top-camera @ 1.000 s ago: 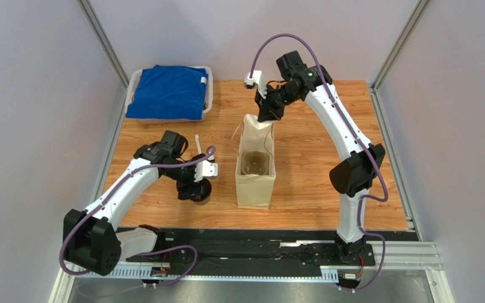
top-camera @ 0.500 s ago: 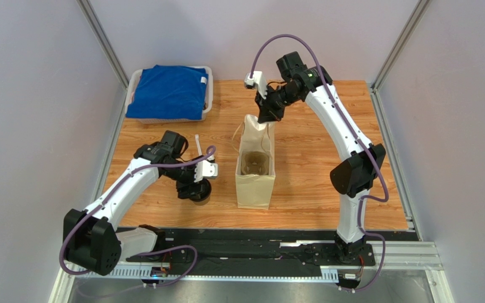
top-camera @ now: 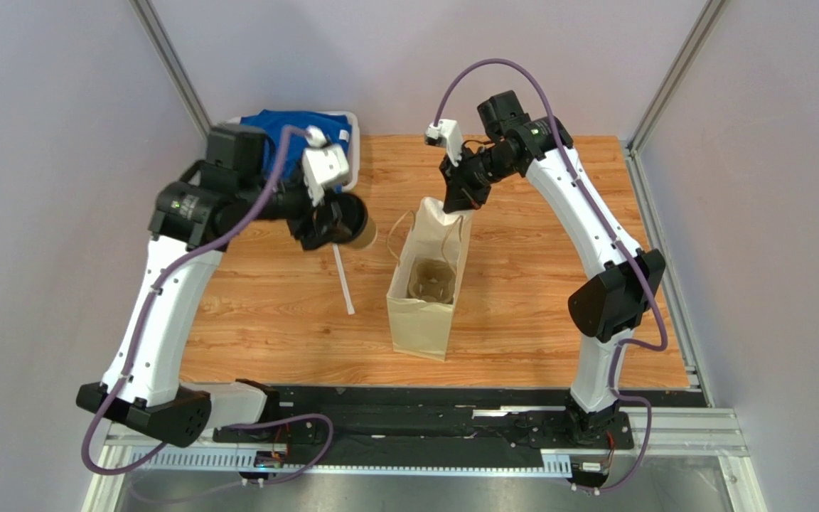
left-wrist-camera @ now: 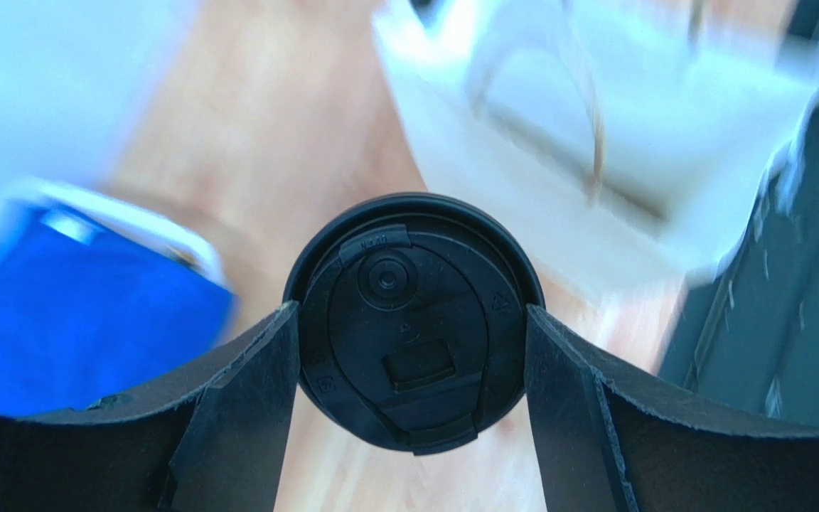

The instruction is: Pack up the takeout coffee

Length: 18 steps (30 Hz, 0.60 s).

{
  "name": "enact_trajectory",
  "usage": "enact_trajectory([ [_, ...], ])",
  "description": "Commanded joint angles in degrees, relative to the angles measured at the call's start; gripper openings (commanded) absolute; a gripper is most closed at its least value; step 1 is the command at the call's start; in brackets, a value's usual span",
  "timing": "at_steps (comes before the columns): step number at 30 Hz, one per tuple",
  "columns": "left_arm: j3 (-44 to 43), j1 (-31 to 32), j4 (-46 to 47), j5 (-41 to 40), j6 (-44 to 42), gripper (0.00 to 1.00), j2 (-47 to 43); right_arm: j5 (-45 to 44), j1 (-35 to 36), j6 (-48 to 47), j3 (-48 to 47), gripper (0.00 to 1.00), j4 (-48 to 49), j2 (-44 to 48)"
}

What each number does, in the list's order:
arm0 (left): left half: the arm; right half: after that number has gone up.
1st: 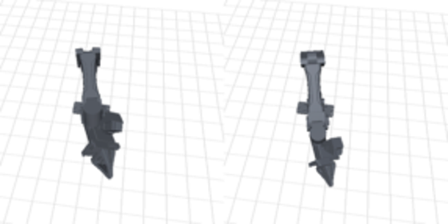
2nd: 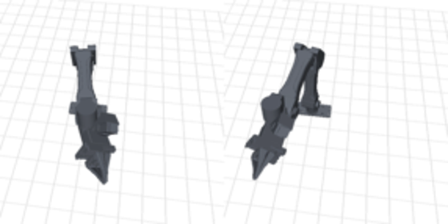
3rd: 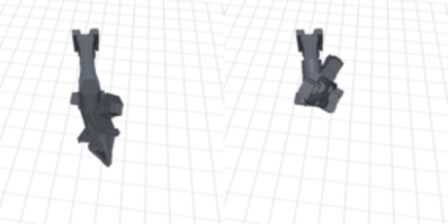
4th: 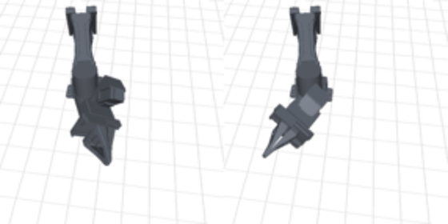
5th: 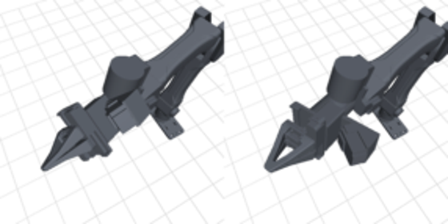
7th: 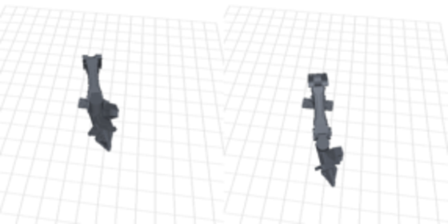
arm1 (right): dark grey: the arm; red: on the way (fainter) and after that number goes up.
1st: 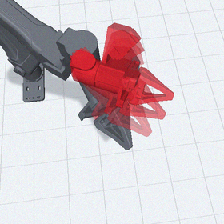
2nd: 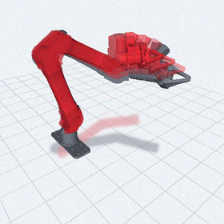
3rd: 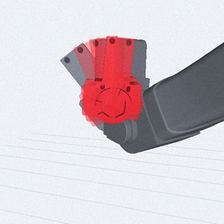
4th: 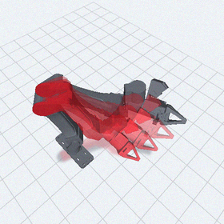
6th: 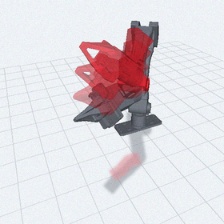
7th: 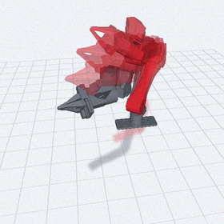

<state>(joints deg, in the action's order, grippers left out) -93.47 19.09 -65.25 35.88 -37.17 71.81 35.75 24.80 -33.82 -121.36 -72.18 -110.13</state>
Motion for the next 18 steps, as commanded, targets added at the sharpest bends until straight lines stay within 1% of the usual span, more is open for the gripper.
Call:
enact_trajectory([
  [1,-19.61,0.07,3.37,2.09,19.75,0.28,5.51,-0.77,-0.36,5.43,1.92,0.00,2.31,3.34],
  [2,-24.43,0.33,4.16,2.18,21.24,0.27,6.49,-0.85,-0.36,5.96,2.09,0.00,2.57,3.43],
  [3,-26.39,0.59,5.82,2.18,23.87,0.27,7.37,-1.03,-0.36,7.09,2.01,0.00,2.92,3.43],
  [5,-31.30,1.99,7.15,2.27,25.91,0.27,9.83,-1.03,-0.36,8.24,1.74,0.00,3.01,3.34],
  [7,-33.87,4.19,7.95,1.22,26.45,0.27,12.02,-0.59,-0.36,10.17,1.57,0.00,3.19,3.43],
  [8,-35.01,6.64,8.47,0.86,26.53,0.27,12.47,-0.50,-0.36,10.88,1.57,0.00,3.36,3.43],
  [10,-35.90,9.02,8.83,-0.19,26.27,0.27,13.96,-0.33,-0.36,12.89,1.48,0.00,3.98,3.69],
  [11,-35.90,11.30,8.83,-0.72,26.18,0.27,14.32,-0.33,-0.36,13.43,1.48,0.00,4.07,3.78],
  [14,-34.86,15.08,8.30,-2.56,24.25,0.27,15.29,-0.15,-0.36,15.10,1.56,0.00,4.68,4.30],
  [16,-34.67,17.11,6.46,-5.01,21.62,0.26,16.51,0.02,-0.36,15.63,1.65,0.00,4.86,4.83],
  [18,-34.15,17.56,4.27,-6.34,20.21,0.26,17.22,0.29,-0.36,15.89,2.44,0.00,5.12,5.44],
])
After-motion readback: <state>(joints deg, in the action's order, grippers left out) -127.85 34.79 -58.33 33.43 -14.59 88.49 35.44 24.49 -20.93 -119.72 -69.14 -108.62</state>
